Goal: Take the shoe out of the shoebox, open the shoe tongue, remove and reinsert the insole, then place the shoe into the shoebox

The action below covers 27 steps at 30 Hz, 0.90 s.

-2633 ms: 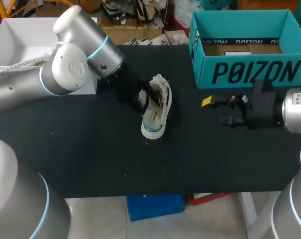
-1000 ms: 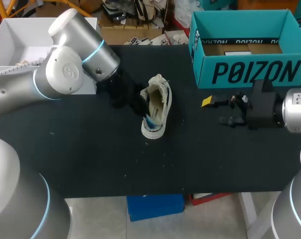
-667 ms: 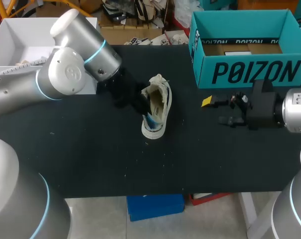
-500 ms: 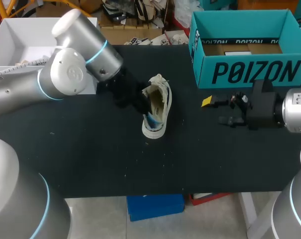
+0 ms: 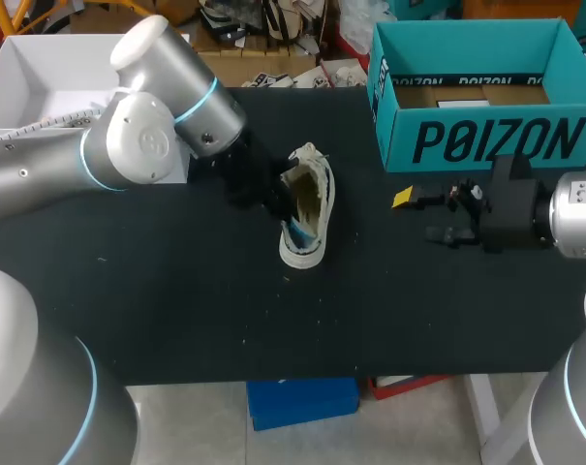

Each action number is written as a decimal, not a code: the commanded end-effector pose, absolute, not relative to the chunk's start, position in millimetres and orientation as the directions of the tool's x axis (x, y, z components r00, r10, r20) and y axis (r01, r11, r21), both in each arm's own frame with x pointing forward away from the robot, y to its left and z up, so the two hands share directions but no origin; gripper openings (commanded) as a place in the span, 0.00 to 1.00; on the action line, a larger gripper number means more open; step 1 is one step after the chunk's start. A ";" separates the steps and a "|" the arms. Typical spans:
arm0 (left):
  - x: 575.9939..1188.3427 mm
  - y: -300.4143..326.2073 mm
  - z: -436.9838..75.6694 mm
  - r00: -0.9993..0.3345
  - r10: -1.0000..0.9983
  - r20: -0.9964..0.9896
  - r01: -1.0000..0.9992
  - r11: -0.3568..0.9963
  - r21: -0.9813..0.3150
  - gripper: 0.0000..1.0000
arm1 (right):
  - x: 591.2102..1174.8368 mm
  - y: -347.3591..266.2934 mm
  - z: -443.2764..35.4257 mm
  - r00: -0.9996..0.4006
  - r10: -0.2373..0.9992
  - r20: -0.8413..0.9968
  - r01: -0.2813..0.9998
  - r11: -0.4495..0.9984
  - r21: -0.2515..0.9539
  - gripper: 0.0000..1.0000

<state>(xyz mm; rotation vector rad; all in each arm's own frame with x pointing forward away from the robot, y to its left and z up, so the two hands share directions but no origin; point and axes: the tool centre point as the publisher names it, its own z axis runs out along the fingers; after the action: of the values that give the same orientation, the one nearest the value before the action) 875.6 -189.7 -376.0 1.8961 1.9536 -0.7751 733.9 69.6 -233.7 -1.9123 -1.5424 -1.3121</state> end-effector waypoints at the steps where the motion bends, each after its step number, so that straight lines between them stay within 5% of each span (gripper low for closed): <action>1: 873.4 -194.2 -383.8 -0.073 0.839 -0.540 0.982 -0.034 -0.185 0.00 | 734.0 70.9 -233.7 -0.022 0.574 0.819 0.901 -0.344 0.266 1.00; 9: 864.2 -193.9 -398.5 -0.041 0.889 -0.456 0.973 -0.069 -0.221 0.08 | 734.0 70.9 -233.7 -0.022 0.574 0.819 0.901 -0.344 0.266 1.00; 19: 864.0 -184.3 -372.8 -0.017 0.894 -0.448 0.969 -0.096 -0.228 0.64 | 734.0 70.9 -233.7 -0.022 0.574 0.819 0.901 -0.344 0.266 1.00; 23: 860.3 -175.5 -350.7 0.017 0.906 -0.422 0.972 -0.115 -0.207 0.63 | 734.0 70.9 -233.7 -0.022 0.574 0.819 0.901 -0.344 0.266 1.00; 27: 858.1 -172.0 -342.3 0.036 0.917 -0.396 0.974 -0.121 -0.190 0.45 | 734.0 70.9 -233.7 -0.022 0.574 0.819 0.901 -0.344 0.266 1.00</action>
<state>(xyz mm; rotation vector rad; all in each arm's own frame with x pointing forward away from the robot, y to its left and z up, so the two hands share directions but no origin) 865.2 -179.1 -358.1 2.1546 1.9767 -0.6966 733.8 69.5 -233.7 -1.9123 -1.5424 -1.3121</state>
